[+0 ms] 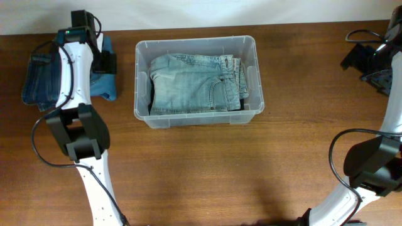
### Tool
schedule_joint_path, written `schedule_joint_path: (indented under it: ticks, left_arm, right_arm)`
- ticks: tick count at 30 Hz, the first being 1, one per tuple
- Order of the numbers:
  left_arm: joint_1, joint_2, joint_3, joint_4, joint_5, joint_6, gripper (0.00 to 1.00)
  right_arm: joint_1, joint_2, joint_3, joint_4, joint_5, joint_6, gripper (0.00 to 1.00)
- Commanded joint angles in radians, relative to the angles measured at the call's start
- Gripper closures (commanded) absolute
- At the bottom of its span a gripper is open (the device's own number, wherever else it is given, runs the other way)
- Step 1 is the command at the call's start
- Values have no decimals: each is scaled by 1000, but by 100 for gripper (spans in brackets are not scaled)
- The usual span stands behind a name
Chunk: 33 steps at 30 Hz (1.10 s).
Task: Pack container
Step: 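Lower the left gripper onto the dark-blue jeans and grasp them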
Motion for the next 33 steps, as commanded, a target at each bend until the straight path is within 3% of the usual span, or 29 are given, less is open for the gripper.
schedule_joint_path:
  ticks: [1, 11, 18, 27, 29, 33]
  left_arm:
    - [-6, 38, -2, 5, -14, 38, 5]
    - [-15, 119, -2, 1, -89, 40, 5]
    - [-10, 129, -2, 10, -227, 28, 6]
    - [27, 142, -2, 39, -231, 29, 6]
    - [27, 142, -2, 47, -231, 29, 11]
    - [27, 142, -2, 55, -231, 29, 38]
  right_arm:
    - [1, 4, -6, 0, -2, 2, 2]
    - [1, 4, -6, 0, -2, 2, 2]
    - [1, 4, -6, 0, -2, 2, 2]
    - [1, 4, -6, 0, -2, 2, 1]
    - [1, 4, -6, 0, -2, 2, 2]
    - [1, 4, -6, 0, -2, 2, 2]
